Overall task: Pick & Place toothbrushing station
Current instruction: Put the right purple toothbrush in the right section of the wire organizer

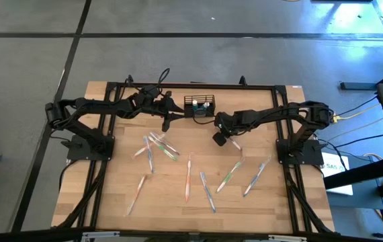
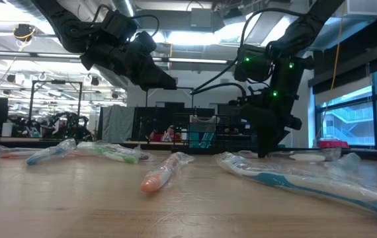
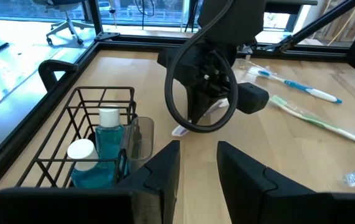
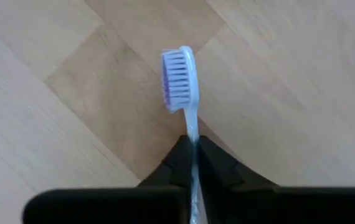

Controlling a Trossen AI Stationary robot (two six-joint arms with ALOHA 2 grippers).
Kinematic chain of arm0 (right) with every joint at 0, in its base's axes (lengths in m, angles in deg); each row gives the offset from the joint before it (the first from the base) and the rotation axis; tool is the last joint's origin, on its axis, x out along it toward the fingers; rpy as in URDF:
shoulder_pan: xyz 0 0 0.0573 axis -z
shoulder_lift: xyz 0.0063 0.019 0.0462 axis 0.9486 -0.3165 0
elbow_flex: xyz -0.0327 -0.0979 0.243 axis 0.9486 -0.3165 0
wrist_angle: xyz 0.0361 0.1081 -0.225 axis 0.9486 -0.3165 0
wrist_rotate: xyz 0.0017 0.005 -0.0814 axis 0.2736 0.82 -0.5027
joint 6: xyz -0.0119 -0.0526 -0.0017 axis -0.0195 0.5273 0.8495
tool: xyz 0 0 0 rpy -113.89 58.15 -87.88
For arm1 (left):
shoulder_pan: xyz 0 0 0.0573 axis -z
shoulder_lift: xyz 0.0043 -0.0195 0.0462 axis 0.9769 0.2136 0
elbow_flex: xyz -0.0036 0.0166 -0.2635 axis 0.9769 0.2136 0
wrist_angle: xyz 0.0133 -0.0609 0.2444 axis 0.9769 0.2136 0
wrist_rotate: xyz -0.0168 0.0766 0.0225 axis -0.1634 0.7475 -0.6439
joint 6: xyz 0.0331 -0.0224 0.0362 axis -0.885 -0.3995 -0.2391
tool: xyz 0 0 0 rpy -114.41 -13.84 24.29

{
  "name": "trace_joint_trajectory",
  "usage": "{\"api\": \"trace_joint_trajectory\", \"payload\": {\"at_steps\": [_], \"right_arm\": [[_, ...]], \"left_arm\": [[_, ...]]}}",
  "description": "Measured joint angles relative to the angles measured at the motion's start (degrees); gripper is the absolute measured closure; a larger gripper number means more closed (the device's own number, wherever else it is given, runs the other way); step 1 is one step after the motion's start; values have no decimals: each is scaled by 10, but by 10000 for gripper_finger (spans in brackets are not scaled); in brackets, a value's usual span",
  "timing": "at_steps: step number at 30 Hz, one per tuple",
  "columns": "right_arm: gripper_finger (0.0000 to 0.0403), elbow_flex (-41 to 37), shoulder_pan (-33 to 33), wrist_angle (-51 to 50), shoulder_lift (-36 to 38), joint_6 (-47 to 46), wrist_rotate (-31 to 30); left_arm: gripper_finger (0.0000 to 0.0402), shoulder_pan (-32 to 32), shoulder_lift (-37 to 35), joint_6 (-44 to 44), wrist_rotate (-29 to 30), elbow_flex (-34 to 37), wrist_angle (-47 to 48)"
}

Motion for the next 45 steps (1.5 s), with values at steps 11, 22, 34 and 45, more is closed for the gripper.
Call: {"api": "trace_joint_trajectory", "payload": {"at_steps": [11, 22, 34, 45], "right_arm": [[388, -2, 1, 0, 54, 34, -3], [389, -2, 0, 57, 164, 97, -27], [389, -1, 5, 252, 201, 214, -27], [389, -1, 39, 413, 201, 291, -27]], "left_arm": [[300, 0, 0, 0, 0, 0, 0], [300, 0, 0, 0, 0, 0, 0], [300, 0, 0, 0, 0, 0, 0], [300, 0, 0, 0, 0, 0, 0]]}}
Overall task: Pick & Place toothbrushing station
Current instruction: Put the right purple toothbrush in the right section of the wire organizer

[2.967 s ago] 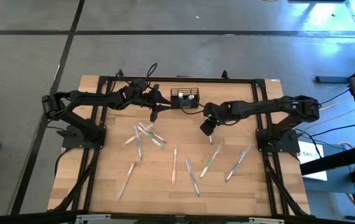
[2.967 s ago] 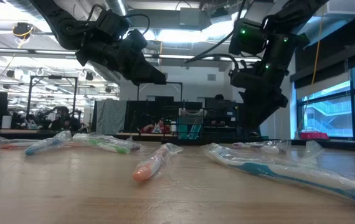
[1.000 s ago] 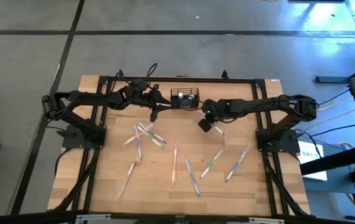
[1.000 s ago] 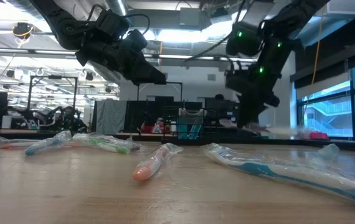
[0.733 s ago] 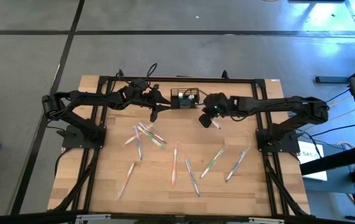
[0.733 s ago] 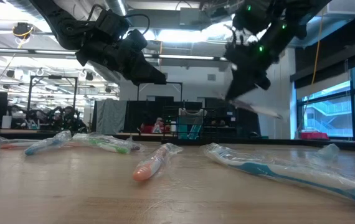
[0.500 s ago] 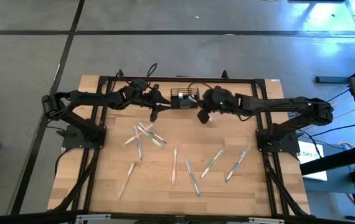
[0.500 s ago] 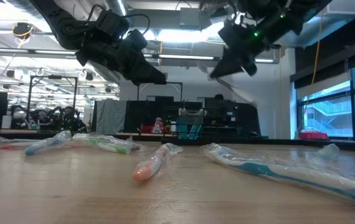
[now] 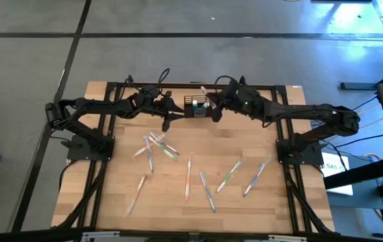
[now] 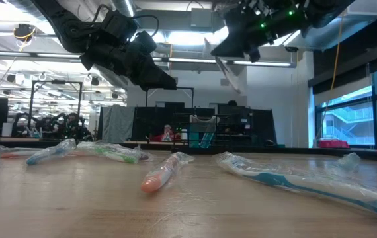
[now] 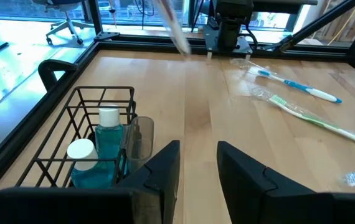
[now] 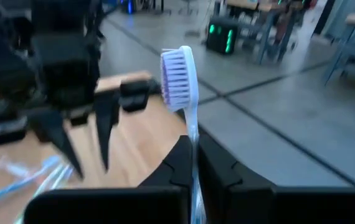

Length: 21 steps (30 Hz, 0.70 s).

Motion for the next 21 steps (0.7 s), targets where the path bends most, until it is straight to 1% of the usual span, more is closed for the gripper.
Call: {"api": "trace_joint_trajectory", "payload": {"at_steps": [5, 9, 14, 17, 21], "right_arm": [[389, 0, 23, 48, 0, 33, 2], [389, -2, 44, 87, 0, 39, 8], [389, -42, 73, 202, -14, 37, 54], [389, -68, 89, 282, -28, 36, 61], [389, -91, 101, 359, -51, 36, 63]], "left_arm": [[300, 0, 0, 0, 0, 0, 0], [300, 0, 0, 0, 0, 0, 0], [300, 0, 0, 0, 0, 0, 4], [300, 0, 0, 0, 0, 0, 4], [300, 0, 0, 0, 0, 0, 4]]}}
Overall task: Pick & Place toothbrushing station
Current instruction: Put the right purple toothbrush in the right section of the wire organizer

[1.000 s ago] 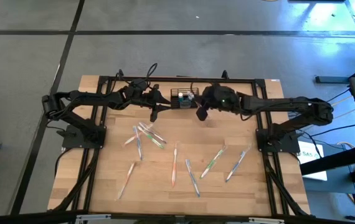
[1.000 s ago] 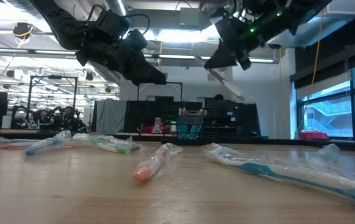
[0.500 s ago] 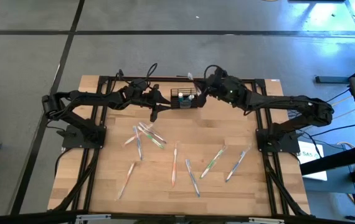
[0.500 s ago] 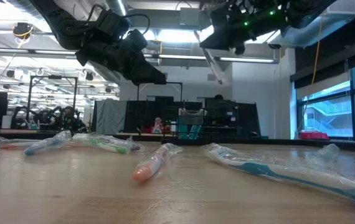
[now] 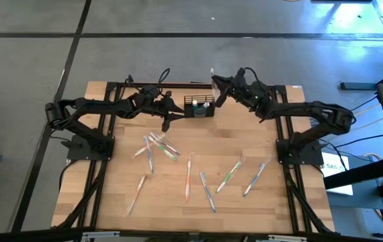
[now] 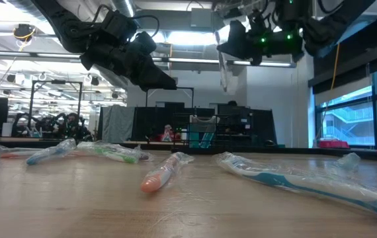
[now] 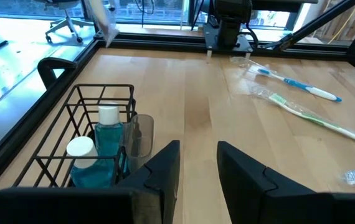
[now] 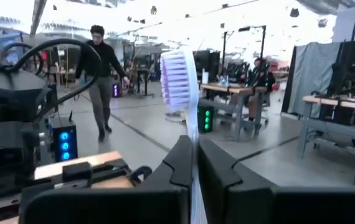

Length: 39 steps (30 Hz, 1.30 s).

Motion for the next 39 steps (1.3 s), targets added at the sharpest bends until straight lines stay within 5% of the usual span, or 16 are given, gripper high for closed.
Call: {"api": "trace_joint_trajectory", "payload": {"at_steps": [18, 39], "right_arm": [[389, -4, 28, 181, -142, 3, 35], [389, -4, 40, 158, -153, 18, 45]], "left_arm": [[300, 1, 0, 0, 0, 0, 0], [300, 1, 0, 0, 0, 0, 0]]}}
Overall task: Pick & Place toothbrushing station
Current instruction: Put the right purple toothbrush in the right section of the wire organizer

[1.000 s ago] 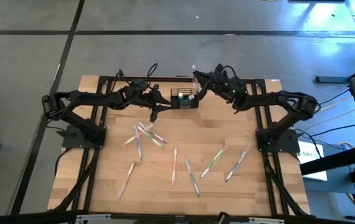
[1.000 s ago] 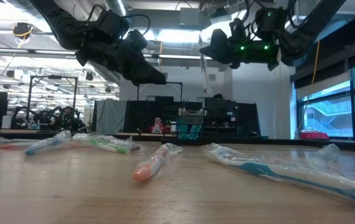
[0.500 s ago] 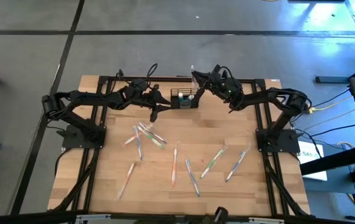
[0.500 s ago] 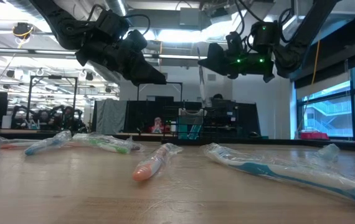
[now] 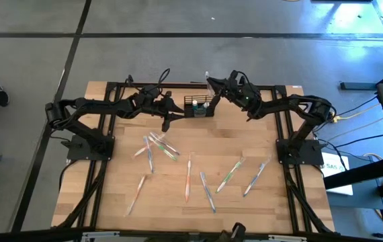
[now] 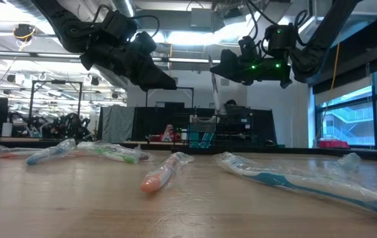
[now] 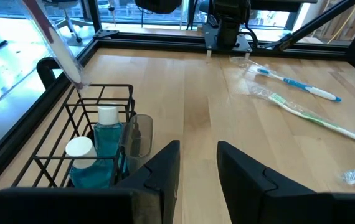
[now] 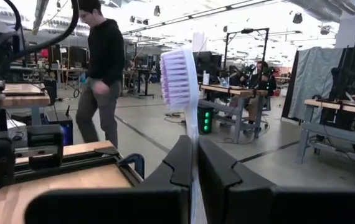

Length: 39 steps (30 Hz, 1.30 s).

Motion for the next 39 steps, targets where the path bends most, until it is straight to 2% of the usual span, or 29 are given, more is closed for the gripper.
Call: {"api": "trace_joint_trajectory", "payload": {"at_steps": [24, 30, 39], "right_arm": [[389, 0, 1, -25, 0, -2, 14], [389, 0, 1, 40, -40, -3, 1], [389, 0, 1, 37, -58, -5, -3]], "left_arm": [[300, 0, 0, 0, 0, 0, 0], [300, 0, 0, 0, 0, 0, 0], [300, 0, 0, 0, 0, 0, 0]]}}
